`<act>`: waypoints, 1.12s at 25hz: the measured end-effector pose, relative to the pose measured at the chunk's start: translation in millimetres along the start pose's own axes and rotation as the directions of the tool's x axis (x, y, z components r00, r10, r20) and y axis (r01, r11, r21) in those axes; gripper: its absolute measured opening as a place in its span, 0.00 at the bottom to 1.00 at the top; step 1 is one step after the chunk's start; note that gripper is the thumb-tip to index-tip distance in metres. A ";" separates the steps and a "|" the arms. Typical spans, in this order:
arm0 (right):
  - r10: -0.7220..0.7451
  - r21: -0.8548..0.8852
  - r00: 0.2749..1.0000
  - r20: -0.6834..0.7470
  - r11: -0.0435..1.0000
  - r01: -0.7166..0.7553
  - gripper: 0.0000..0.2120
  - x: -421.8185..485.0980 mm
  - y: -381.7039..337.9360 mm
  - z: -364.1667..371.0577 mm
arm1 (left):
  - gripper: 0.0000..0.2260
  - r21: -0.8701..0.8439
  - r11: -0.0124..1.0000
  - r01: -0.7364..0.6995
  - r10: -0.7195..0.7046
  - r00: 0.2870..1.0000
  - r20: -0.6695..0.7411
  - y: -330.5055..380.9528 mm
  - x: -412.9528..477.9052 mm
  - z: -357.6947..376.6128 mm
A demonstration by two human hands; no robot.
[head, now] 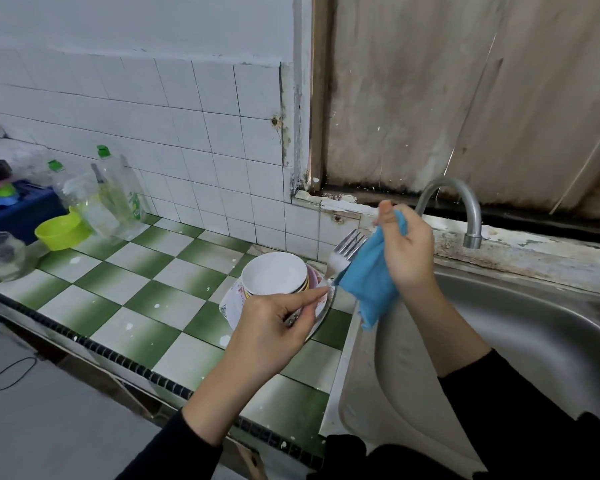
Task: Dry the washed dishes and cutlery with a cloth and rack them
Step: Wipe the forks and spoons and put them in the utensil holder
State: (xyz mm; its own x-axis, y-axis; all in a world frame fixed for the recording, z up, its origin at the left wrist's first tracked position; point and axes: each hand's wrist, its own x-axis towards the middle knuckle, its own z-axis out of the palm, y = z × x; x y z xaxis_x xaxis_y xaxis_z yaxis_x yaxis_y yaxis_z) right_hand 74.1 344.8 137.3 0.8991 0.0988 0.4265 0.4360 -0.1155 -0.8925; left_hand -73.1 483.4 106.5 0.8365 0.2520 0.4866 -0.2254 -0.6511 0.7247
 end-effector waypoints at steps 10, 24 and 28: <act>-0.257 0.101 0.965 0.052 0.963 0.251 0.10 -62.6 -4.2 33.6 | 0.12 -0.166 0.973 0.162 -0.181 0.978 -0.104 18.5 12.9 17.9; -0.149 0.093 0.984 -0.096 0.983 0.158 0.16 -52.3 -8.7 27.6 | 0.10 -0.343 0.930 0.132 -0.209 0.958 -0.197 31.1 10.1 15.4; -0.243 0.078 0.961 0.132 0.969 0.235 0.17 -63.5 -16.4 25.4 | 0.08 -0.334 0.931 0.148 -0.231 0.946 -0.226 25.2 17.2 9.7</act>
State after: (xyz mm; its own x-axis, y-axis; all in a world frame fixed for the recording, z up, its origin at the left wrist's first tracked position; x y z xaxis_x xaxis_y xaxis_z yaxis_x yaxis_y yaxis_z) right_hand 8.9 365.6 121.0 0.7528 0.2531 0.6076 0.6303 -0.0112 -0.7763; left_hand -59.5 464.4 128.4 0.7309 0.5508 0.4030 -0.2527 -0.3301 0.9095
